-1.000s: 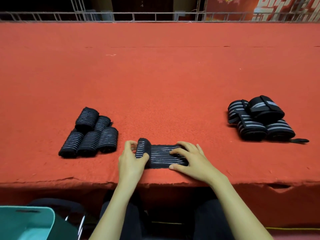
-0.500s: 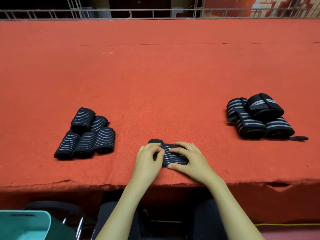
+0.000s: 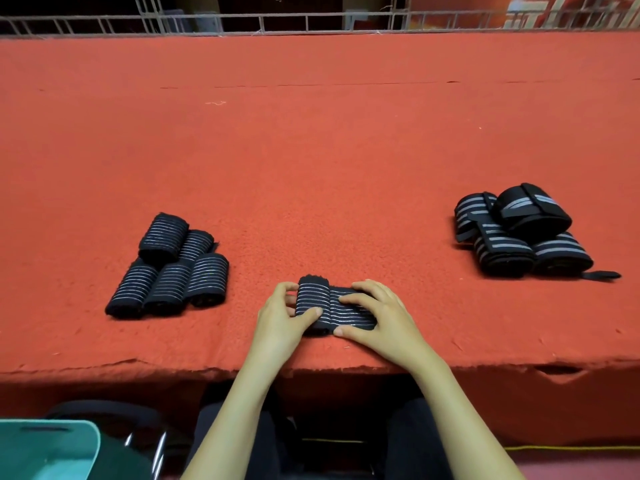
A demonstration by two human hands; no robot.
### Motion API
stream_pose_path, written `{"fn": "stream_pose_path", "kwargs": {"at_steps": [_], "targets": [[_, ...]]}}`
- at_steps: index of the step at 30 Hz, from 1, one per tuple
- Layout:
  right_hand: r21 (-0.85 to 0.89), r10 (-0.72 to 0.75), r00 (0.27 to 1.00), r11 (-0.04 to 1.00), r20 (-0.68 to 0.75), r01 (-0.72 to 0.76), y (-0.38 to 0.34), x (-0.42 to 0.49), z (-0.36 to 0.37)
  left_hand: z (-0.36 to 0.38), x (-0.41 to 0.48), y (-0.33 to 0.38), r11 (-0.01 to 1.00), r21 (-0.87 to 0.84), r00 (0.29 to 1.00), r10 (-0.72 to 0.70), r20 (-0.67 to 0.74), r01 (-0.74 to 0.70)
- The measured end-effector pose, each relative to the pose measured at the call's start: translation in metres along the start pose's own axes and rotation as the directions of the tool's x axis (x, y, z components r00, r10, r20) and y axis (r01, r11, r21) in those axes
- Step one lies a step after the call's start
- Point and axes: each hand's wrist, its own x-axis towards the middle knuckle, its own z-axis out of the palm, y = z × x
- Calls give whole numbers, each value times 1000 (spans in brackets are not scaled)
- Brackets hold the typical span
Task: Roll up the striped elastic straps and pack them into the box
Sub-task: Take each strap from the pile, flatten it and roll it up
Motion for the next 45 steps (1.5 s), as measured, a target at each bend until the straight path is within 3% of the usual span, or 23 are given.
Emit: {"fn": "stream_pose_path", "kwargs": {"at_steps": [7, 14, 23, 28, 31, 34, 38, 45], "targets": [[-25, 15, 1000, 1000, 13, -14, 3, 0, -4, 27, -5, 13, 961, 238, 982, 165, -89, -140], [-43, 51, 999, 998, 10, -51, 20, -9, -25, 40, -7, 18, 870, 388, 945, 328, 6, -304], [4, 48, 999, 999, 14, -48, 18, -11, -26, 43, -1, 28, 907, 191, 925, 351, 148, -375], [74, 24, 997, 997, 76, -30, 18, -13, -32, 30, 7, 23, 972, -11, 953, 231, 196, -234], [76, 25, 998, 997, 58, -30, 18, -14, -31, 31, 7, 21, 986, -50, 965, 167, 203, -160], [101, 20, 996, 994, 87, -28, 19, -14, -33, 35, 6, 22, 996, -59, 979, 81, 187, -71], [149, 17, 982, 988, 186, -45, 26, -15, -48, 42, 4, 27, 997, -31, 985, 75, 157, -71], [243, 188, 982, 954, -37, -173, 29, -23, -60, 67, -1, 39, 964, 110, 968, 231, 93, -241]]}}
